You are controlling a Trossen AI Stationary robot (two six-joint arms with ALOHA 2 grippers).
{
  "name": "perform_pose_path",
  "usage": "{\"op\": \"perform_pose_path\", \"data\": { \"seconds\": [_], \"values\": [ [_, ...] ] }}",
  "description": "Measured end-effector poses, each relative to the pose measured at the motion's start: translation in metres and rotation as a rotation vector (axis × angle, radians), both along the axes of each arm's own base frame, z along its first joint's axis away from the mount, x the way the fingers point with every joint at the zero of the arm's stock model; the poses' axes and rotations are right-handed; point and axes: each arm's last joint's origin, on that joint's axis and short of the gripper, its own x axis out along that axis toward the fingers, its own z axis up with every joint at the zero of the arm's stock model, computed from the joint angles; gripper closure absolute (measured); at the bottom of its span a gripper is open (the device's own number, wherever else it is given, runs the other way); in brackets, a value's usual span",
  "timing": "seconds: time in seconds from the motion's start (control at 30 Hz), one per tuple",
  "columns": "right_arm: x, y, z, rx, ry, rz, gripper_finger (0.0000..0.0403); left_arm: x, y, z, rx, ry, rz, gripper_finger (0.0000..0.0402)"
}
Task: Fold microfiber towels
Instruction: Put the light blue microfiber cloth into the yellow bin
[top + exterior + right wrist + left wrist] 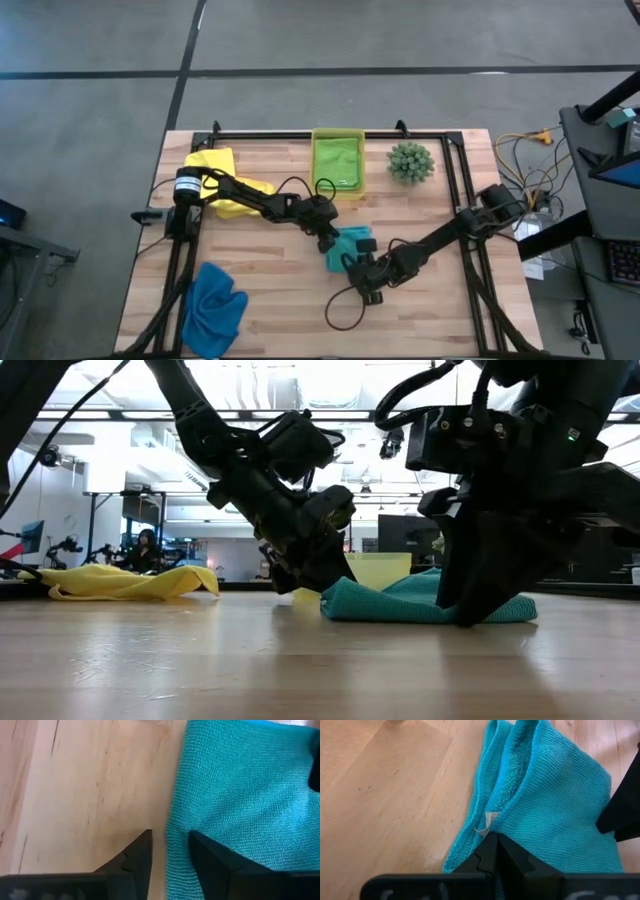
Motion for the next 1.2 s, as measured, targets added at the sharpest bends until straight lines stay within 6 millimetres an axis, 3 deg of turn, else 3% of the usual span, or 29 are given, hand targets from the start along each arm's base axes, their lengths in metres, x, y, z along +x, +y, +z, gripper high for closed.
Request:
{"op": "perform_pose_path", "data": {
  "seconds": [0.23,0.33,0.47,0.63,0.7,0.83,0.9,1.0,1.2],
  "values": [
    [0.003,-0.001,-0.006,0.002,-0.004,-0.024,0.0375,0.001,-0.001,0.002,-0.004,-0.02,-0.006,0.0402],
    [0.003,-0.001,-0.003,0.008,-0.013,-0.029,0.0389,0.003,-0.001,0.019,0.014,-0.085,-0.025,0.0402],
    [0.005,-0.003,0.01,0.025,-0.028,-0.021,0.0393,-0.003,0.0,0.051,0.098,-0.173,-0.077,0.0402],
    [0.006,-0.007,0.037,0.033,-0.053,-0.027,0.0394,-0.018,0.001,0.122,0.222,-0.375,-0.112,0.0401],
    [0.008,-0.009,0.052,0.057,-0.081,-0.031,0.0394,-0.025,0.001,0.136,0.237,-0.394,-0.113,0.0401],
    [0.009,-0.018,0.063,0.101,-0.089,-0.038,0.0394,-0.036,-0.004,0.164,0.264,-0.481,-0.151,0.04],
    [0.01,-0.023,0.072,0.113,-0.123,-0.052,0.0394,-0.038,-0.009,0.171,0.303,-0.511,-0.204,0.0391],
    [0.01,-0.03,0.079,0.121,-0.149,-0.071,0.0394,-0.04,-0.017,0.163,0.3,-0.454,-0.243,0.0358],
    [0.013,-0.042,0.085,0.128,-0.173,-0.106,0.0394,-0.037,-0.034,0.147,0.292,-0.378,-0.314,0.0251]
  ]
}}
